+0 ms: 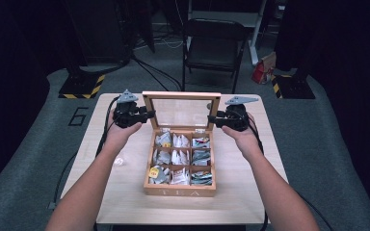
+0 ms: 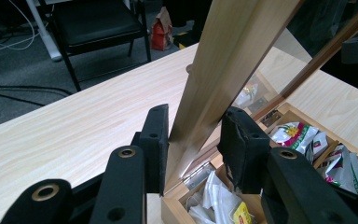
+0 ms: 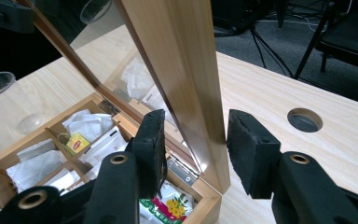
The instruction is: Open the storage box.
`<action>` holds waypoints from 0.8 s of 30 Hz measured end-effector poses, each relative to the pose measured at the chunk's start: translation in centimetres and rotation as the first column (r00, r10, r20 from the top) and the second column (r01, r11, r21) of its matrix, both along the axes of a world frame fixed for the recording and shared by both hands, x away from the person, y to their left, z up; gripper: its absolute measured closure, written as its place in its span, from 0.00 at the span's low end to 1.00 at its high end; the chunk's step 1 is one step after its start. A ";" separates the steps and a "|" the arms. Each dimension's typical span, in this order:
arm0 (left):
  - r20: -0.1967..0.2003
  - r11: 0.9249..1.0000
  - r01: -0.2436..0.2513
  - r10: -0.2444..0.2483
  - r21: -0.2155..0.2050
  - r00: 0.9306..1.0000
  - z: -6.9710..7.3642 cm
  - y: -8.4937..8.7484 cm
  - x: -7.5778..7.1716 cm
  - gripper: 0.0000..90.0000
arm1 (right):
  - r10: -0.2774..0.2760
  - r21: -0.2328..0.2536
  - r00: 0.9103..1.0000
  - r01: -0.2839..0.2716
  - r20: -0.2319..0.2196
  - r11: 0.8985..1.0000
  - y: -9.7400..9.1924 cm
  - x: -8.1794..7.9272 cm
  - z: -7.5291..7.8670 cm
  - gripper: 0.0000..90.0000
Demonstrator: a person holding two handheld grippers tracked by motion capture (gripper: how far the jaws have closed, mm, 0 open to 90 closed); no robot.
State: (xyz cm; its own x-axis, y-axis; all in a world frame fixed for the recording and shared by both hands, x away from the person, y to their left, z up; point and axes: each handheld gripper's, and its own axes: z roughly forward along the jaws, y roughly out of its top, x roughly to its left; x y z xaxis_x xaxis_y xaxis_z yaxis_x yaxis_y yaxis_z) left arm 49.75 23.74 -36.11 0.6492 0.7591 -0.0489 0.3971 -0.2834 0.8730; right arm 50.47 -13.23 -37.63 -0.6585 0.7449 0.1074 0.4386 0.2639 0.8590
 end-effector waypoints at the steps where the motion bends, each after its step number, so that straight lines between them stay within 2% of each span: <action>1: 0.000 1.000 0.001 -0.001 0.001 1.000 0.0 0.0 0.0 0.70 | 0.002 -0.002 1.000 -0.002 0.002 1.000 0.1 0.1 0.0 0.63; 17: 0.000 1.000 -0.010 0.010 -0.015 1.000 -0.1 0.0 0.0 0.69 | -0.005 0.010 1.000 0.005 -0.025 1.000 0.2 0.6 -0.2 0.66; 19: -0.008 0.999 -0.013 0.013 -0.033 1.000 -0.2 0.1 0.1 0.69 | 0.001 0.010 1.000 -0.001 -0.021 1.000 0.2 0.6 -0.2 0.66; 24: -0.017 0.999 -0.016 0.015 -0.046 1.000 -0.1 0.5 -0.1 0.68 | -0.019 0.024 1.000 0.019 -0.022 1.000 0.2 0.9 -0.3 0.66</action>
